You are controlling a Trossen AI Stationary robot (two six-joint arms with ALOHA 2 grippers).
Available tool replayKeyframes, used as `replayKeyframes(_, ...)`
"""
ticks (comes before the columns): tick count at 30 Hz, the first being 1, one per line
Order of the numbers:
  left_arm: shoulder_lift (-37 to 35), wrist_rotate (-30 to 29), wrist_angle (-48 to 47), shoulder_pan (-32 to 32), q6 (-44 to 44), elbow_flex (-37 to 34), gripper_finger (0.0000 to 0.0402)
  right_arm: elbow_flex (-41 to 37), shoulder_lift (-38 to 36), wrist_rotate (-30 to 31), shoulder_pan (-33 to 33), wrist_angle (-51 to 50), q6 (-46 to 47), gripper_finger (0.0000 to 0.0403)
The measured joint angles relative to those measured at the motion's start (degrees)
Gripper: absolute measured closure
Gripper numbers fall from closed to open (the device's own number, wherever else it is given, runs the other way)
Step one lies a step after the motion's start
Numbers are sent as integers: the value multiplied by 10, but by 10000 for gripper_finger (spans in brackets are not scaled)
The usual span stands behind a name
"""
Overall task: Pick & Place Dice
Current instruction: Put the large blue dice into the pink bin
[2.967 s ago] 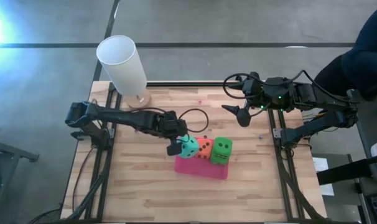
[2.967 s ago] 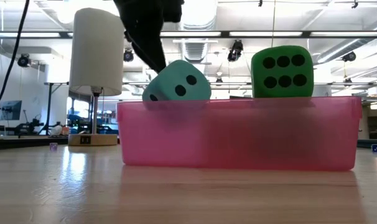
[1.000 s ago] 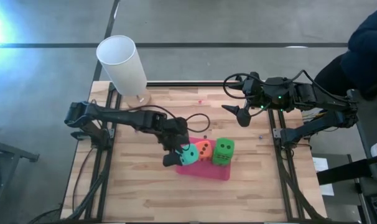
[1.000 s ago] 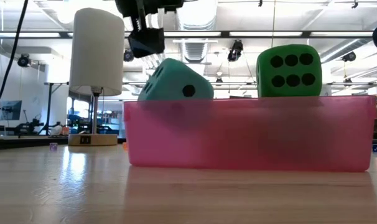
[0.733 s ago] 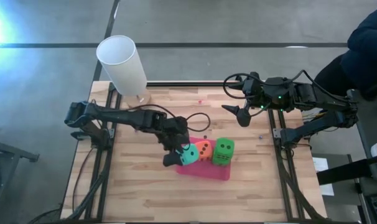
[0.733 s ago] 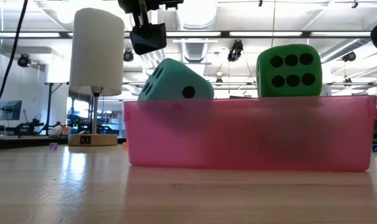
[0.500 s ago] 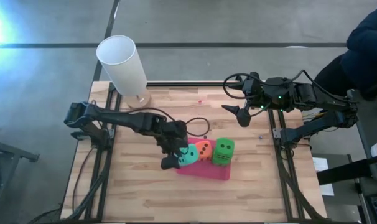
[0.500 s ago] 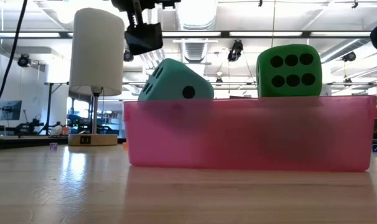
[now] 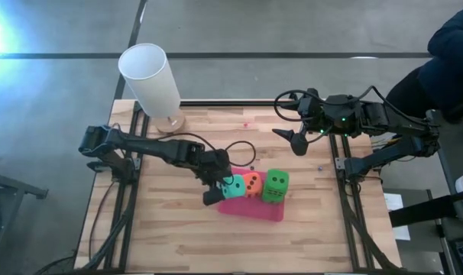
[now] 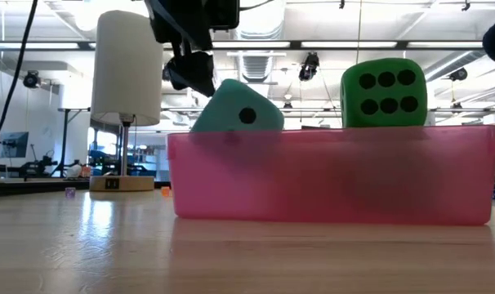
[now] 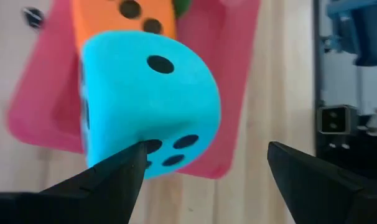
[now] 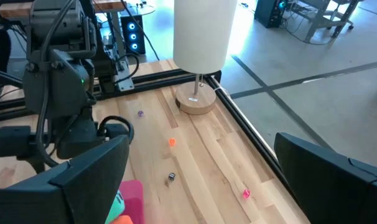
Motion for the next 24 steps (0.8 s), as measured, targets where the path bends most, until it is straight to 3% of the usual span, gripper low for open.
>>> replayKeyframes(13, 0, -133, 10, 5, 5, 14, 61, 0, 0, 0, 0, 0, 0, 3)
replayKeyframes(24, 0, -148, 17, 6, 10, 18, 66, 0, 0, 0, 0, 0, 0, 3)
